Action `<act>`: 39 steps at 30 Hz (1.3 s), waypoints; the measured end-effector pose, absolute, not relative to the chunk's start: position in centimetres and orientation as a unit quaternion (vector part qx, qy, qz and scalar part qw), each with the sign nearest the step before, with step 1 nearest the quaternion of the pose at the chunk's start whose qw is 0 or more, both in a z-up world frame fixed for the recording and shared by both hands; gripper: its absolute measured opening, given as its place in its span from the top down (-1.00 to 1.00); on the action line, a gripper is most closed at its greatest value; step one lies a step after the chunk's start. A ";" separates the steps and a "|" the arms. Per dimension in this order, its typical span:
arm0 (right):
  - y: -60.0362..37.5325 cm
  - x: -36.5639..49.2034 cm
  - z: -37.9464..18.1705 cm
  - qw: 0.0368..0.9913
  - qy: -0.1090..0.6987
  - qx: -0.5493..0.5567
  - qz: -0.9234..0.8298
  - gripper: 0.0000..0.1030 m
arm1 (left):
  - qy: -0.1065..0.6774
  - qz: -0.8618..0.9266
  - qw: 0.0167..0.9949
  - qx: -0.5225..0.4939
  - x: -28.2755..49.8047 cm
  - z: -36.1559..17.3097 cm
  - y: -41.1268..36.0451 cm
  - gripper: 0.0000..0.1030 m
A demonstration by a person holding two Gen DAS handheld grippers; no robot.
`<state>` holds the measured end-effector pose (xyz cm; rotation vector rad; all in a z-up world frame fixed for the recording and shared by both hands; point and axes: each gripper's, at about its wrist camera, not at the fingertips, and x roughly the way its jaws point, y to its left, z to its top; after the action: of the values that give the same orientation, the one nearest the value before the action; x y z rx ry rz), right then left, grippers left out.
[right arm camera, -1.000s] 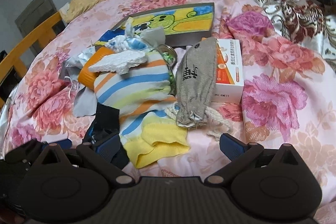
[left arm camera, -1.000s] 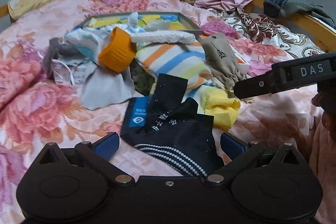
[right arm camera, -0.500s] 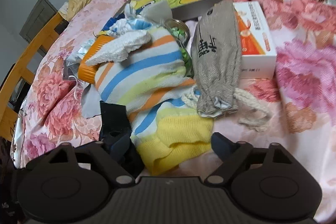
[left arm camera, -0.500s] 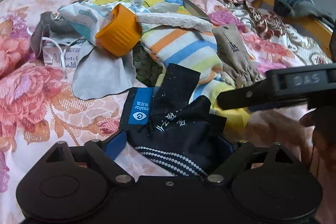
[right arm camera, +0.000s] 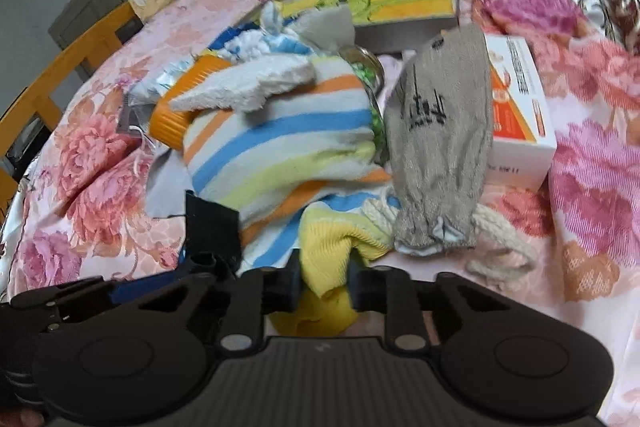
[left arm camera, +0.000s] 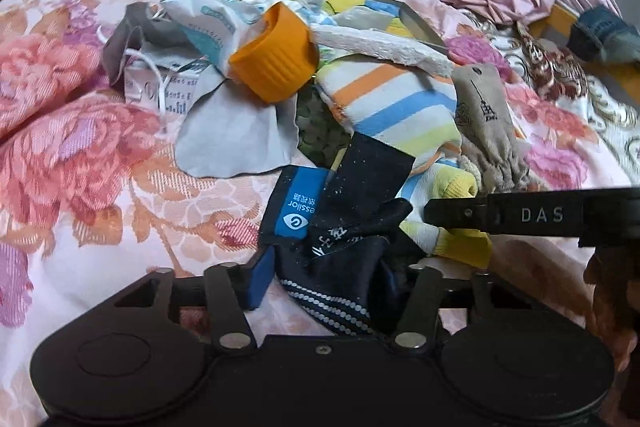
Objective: Organize soft objects
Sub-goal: 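Close the left tool on the black sock while the right tool grips the yellow sock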
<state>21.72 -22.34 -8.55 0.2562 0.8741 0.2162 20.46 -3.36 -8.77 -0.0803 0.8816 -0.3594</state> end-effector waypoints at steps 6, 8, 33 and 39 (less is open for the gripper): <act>-22.1 20.8 -7.6 0.905 0.393 0.111 0.122 0.78 | 0.431 -0.155 0.884 -0.095 19.5 -8.5 -2.4 0.62; -21.9 20.4 -7.1 0.910 0.379 0.106 0.135 0.78 | 0.430 -0.151 0.884 -0.104 19.0 -8.3 -2.1 0.70; -21.1 13.8 0.9 0.983 0.101 0.019 0.153 0.79 | 0.319 -0.126 0.932 -0.116 18.5 3.9 -3.1 0.82; -24.3 15.9 3.3 0.987 0.059 0.061 0.140 0.78 | 0.285 -0.144 0.941 -0.108 21.3 6.6 -5.7 0.82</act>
<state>15.86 -24.26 3.32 0.1228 0.1184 0.2811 21.31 -5.67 6.61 -0.2213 0.5814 -0.2929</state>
